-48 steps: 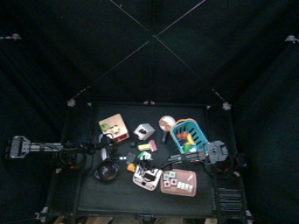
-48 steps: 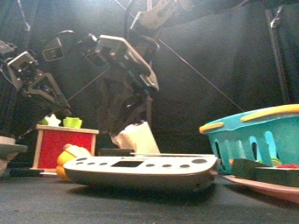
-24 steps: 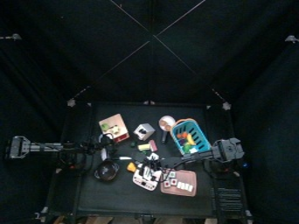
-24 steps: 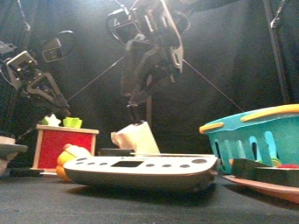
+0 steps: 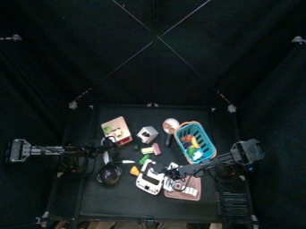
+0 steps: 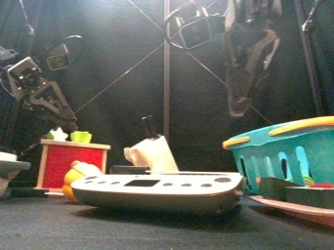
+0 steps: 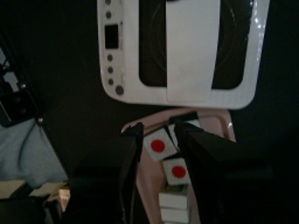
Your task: Grab white sushi roll
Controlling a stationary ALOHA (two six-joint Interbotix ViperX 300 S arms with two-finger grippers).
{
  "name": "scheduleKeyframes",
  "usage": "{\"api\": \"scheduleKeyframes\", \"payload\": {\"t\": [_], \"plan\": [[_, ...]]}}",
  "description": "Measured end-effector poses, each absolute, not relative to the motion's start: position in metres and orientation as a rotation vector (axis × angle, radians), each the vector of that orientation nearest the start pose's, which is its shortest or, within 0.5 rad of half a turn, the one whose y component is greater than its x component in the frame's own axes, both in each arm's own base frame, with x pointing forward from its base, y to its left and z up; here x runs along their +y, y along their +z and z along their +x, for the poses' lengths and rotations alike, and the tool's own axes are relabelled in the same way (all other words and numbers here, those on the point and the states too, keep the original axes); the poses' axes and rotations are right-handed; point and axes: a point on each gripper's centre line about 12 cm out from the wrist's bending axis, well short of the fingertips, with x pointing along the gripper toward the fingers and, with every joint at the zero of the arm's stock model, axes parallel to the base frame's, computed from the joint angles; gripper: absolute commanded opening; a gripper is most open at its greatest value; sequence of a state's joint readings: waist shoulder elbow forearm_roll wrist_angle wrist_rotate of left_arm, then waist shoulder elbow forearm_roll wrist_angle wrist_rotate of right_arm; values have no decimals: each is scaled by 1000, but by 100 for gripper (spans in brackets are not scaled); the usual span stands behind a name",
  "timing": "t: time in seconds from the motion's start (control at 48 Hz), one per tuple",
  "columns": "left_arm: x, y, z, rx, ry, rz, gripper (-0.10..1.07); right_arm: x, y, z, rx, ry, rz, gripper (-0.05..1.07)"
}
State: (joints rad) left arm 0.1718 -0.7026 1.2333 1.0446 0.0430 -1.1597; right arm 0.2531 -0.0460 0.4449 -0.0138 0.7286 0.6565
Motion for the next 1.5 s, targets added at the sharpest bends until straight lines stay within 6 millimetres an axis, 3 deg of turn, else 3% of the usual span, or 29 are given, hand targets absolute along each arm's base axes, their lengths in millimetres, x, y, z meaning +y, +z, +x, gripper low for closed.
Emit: {"api": "scheduleKeyframes", "payload": {"t": [0.312, 0.521, 0.75, 0.854, 1.083, 1.312, 1.5], "plan": [[40, 180, 207, 541, 236, -151, 82, 95, 191, 317, 1229, -155, 550, 75], [40, 178, 206, 545, 238, -160, 82, 102, 193, 294, 1247, -134, 610, 75], [40, 178, 205, 546, 240, -165, 82, 98, 191, 263, 1239, -269, 716, 75], [40, 178, 205, 546, 240, -166, 82, 100, 196, 254, 1201, -298, 723, 76], [40, 178, 205, 547, 242, -167, 82, 126, 194, 235, 1188, -242, 623, 76], [40, 177, 204, 549, 245, -175, 82, 122, 179, 227, 1191, -316, 606, 79], [40, 176, 204, 552, 247, -176, 82, 124, 172, 227, 1195, -333, 588, 88]]}}
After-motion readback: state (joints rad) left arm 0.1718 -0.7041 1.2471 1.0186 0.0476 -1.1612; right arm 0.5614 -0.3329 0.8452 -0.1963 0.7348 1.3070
